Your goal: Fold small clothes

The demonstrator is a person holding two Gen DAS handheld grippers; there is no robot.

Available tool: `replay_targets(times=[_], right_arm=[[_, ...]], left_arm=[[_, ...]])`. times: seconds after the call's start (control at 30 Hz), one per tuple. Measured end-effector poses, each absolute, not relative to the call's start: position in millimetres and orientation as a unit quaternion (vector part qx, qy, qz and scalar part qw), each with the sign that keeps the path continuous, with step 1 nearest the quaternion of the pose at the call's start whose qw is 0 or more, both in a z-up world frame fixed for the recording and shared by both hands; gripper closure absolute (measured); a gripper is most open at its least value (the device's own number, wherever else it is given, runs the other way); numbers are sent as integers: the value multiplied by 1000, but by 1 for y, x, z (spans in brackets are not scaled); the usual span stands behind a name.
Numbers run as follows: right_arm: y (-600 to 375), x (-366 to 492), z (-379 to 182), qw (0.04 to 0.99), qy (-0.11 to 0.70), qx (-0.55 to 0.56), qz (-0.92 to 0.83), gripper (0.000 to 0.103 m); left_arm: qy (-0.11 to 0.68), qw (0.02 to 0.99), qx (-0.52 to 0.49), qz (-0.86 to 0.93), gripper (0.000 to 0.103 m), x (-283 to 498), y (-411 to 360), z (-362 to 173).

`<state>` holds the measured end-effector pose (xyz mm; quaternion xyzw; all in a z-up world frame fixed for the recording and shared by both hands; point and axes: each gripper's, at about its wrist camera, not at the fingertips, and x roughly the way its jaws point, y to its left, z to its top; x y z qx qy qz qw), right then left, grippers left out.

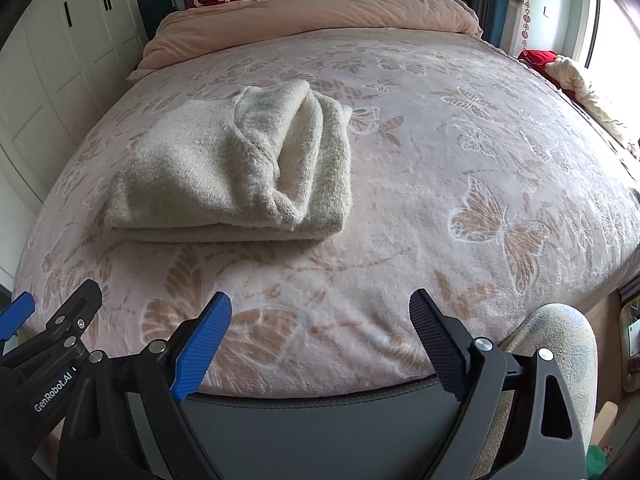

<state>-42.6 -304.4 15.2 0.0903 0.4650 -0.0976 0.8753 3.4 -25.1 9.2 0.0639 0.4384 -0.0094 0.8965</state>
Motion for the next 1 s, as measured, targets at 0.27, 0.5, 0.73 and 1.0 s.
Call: replay_targets(times=[0.27,0.5,0.73,1.0], right_arm=[[-301,-43,17,875,464,89,-107,15],[-296,-42,19,876,463,84,-109,15],[-290,-42,21,878,459,81,-107,15],[-286,-42,16,876,462,78,-112,15]], left_arm=[[439,896,65,-6,5,3,-27,10],[444,894,67,3,5,3,-26,8],[444,893,67,11,5,5,-22,8],[449,891,67,15,6,4,-20,3]])
